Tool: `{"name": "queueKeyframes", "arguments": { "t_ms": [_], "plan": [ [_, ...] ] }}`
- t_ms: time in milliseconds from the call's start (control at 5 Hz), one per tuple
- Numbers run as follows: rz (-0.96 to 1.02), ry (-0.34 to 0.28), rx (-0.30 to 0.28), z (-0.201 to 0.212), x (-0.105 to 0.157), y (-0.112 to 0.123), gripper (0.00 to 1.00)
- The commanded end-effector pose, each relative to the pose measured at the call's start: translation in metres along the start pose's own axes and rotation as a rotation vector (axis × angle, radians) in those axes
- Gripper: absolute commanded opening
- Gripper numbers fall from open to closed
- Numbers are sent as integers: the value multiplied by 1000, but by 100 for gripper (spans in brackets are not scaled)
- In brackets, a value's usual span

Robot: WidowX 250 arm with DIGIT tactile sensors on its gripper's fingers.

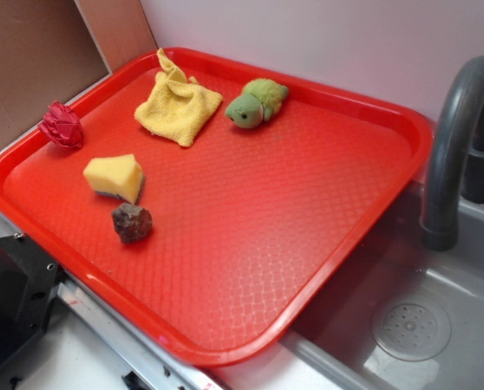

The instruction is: Grab the green animal.

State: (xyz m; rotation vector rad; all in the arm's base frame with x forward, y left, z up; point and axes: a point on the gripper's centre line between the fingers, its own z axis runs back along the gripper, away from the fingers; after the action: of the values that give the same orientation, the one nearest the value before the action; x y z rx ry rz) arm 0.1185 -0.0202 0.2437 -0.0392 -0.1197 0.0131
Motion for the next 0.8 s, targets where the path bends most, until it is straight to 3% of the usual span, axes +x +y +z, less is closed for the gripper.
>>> {"name": "queueKeyframes", "arguments": {
  "t_ms": [0, 200, 400, 600],
  "plan": [
    [0, 0, 0, 0, 0, 0, 100],
    [99, -106, 62, -17, 21, -5, 100],
    [172, -203, 65, -37, 45, -3, 100],
    [110, -231, 160, -65, 74, -5, 100]
  ]
}}
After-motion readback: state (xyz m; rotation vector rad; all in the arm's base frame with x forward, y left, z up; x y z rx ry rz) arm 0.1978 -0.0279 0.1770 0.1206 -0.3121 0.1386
